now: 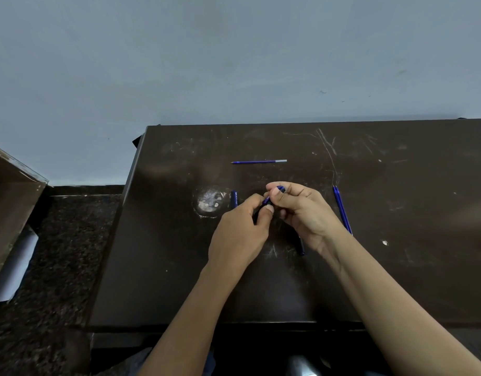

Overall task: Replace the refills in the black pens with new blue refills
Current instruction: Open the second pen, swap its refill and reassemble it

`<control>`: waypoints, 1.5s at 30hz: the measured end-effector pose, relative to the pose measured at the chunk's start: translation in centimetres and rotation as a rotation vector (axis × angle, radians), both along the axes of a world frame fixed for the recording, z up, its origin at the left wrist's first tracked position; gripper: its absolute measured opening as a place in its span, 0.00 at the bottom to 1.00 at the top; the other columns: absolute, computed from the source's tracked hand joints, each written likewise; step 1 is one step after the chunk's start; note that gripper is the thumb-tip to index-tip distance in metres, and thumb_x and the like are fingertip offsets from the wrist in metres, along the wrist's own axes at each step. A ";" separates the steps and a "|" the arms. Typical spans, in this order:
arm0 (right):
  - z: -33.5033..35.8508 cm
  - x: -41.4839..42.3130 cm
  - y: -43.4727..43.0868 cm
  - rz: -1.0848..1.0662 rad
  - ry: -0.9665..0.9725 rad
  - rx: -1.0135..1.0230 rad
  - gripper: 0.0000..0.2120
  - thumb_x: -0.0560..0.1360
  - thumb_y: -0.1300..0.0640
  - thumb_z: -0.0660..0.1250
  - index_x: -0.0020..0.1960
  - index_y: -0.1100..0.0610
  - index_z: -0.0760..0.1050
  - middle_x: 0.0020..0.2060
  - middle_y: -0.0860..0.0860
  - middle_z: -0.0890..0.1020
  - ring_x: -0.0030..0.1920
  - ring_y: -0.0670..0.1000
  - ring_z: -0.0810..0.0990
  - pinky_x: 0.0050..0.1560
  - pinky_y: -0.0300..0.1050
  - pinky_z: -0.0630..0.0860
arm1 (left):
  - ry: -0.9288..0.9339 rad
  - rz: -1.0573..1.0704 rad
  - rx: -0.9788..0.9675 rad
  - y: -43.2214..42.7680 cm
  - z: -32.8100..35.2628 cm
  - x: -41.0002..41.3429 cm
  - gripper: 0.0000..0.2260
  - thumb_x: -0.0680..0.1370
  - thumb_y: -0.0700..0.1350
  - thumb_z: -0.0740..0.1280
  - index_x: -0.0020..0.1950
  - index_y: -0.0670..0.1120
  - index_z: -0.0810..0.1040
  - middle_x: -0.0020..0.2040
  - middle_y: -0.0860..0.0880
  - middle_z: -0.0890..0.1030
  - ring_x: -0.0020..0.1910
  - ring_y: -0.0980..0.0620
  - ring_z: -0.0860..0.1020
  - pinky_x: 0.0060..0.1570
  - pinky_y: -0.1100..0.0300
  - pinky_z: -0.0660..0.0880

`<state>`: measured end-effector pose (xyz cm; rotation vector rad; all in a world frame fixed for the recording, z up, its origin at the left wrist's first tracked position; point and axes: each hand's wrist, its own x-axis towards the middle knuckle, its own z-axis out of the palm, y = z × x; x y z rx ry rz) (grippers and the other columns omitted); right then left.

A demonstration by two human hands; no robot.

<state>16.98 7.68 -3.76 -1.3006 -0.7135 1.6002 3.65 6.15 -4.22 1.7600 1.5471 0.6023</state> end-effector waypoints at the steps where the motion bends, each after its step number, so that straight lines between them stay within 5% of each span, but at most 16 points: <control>1: 0.0 0.0 0.1 -0.004 0.005 0.011 0.06 0.75 0.64 0.66 0.49 0.60 0.80 0.35 0.51 0.82 0.35 0.46 0.73 0.34 0.33 0.71 | -0.001 0.007 0.009 -0.1 -0.1 0.1 0.07 0.80 0.53 0.58 0.45 0.53 0.72 0.31 0.53 0.74 0.29 0.57 0.72 0.30 0.63 0.67; 6: -0.2 0.8 0.3 -0.038 -0.085 0.041 0.05 0.75 0.64 0.66 0.49 0.58 0.79 0.38 0.52 0.82 0.36 0.45 0.75 0.36 0.36 0.73 | -0.034 0.005 -0.005 -0.3 -0.2 0.8 0.08 0.81 0.52 0.58 0.43 0.53 0.72 0.28 0.54 0.70 0.26 0.59 0.68 0.29 0.64 0.64; 11: 0.1 3.3 1.1 -0.313 -0.052 0.028 0.06 0.74 0.67 0.66 0.41 0.58 0.77 0.33 0.51 0.79 0.31 0.44 0.74 0.31 0.32 0.74 | -0.010 0.101 -0.026 -0.3 -0.4 0.7 0.11 0.81 0.50 0.57 0.43 0.48 0.75 0.29 0.52 0.72 0.27 0.57 0.70 0.31 0.60 0.68; 15: -0.7 2.9 0.6 -0.072 -0.482 0.093 0.06 0.69 0.65 0.73 0.41 0.58 0.76 0.35 0.54 0.81 0.34 0.49 0.80 0.39 0.39 0.77 | -0.074 0.207 -0.054 0.0 0.1 1.2 0.10 0.81 0.45 0.56 0.46 0.46 0.75 0.38 0.48 0.79 0.33 0.55 0.75 0.34 0.61 0.71; 19: -1.8 1.2 -0.4 0.253 -1.032 0.239 0.07 0.67 0.55 0.74 0.42 0.51 0.77 0.37 0.46 0.81 0.39 0.43 0.78 0.40 0.36 0.75 | -0.089 0.240 0.031 0.1 0.5 1.3 0.10 0.81 0.44 0.56 0.56 0.47 0.75 0.44 0.47 0.80 0.41 0.52 0.78 0.38 0.61 0.71; 24: -3.0 0.3 -1.1 0.479 -1.204 0.252 0.09 0.68 0.51 0.73 0.42 0.48 0.73 0.42 0.48 0.78 0.44 0.47 0.72 0.45 0.45 0.75 | -0.113 0.264 0.027 -0.1 0.6 1.5 0.11 0.81 0.46 0.56 0.59 0.49 0.74 0.43 0.46 0.81 0.43 0.49 0.79 0.43 0.55 0.75; 27: -3.4 0.4 -1.2 0.533 -1.252 0.229 0.10 0.68 0.51 0.73 0.43 0.50 0.73 0.42 0.49 0.77 0.46 0.48 0.71 0.45 0.45 0.75 | -0.107 0.268 -0.002 0.0 0.4 1.7 0.09 0.82 0.47 0.55 0.57 0.49 0.73 0.41 0.48 0.81 0.39 0.54 0.78 0.36 0.63 0.71; 31: -2.4 1.1 -0.6 0.382 -1.063 0.213 0.06 0.69 0.54 0.73 0.43 0.51 0.77 0.39 0.46 0.81 0.45 0.46 0.77 0.47 0.42 0.77 | -0.104 0.274 -0.048 0.1 0.3 1.9 0.07 0.81 0.46 0.56 0.53 0.47 0.73 0.42 0.49 0.81 0.35 0.59 0.76 0.29 0.70 0.68; 34: -1.1 2.1 0.0 0.084 -0.692 0.144 0.03 0.71 0.54 0.72 0.44 0.52 0.82 0.37 0.49 0.83 0.40 0.45 0.81 0.42 0.38 0.76 | -0.095 0.250 -0.052 0.0 0.3 1.9 0.07 0.81 0.44 0.57 0.51 0.46 0.74 0.42 0.49 0.81 0.34 0.59 0.75 0.32 0.76 0.69; 38: -0.2 1.7 -0.3 0.035 -0.221 0.046 0.06 0.72 0.57 0.71 0.47 0.59 0.82 0.32 0.50 0.81 0.33 0.43 0.77 0.35 0.34 0.73 | -0.054 0.158 -0.008 -0.4 0.2 2.1 0.07 0.80 0.45 0.59 0.46 0.47 0.75 0.41 0.49 0.82 0.37 0.56 0.78 0.33 0.68 0.70; 41: -0.1 1.0 -0.3 0.003 -0.112 0.002 0.07 0.70 0.60 0.71 0.45 0.63 0.81 0.30 0.53 0.81 0.29 0.45 0.76 0.31 0.33 0.73 | -0.049 0.122 -0.018 -0.6 0.2 2.5 0.10 0.80 0.46 0.59 0.44 0.47 0.77 0.38 0.49 0.81 0.36 0.55 0.78 0.36 0.61 0.73; 45: 0.1 1.2 -0.2 -0.033 0.044 -0.022 0.04 0.72 0.63 0.68 0.43 0.64 0.80 0.31 0.55 0.79 0.27 0.47 0.73 0.28 0.33 0.72 | -0.096 0.127 -0.056 -0.5 0.4 2.7 0.13 0.81 0.47 0.58 0.39 0.49 0.76 0.33 0.52 0.79 0.30 0.60 0.75 0.29 0.70 0.69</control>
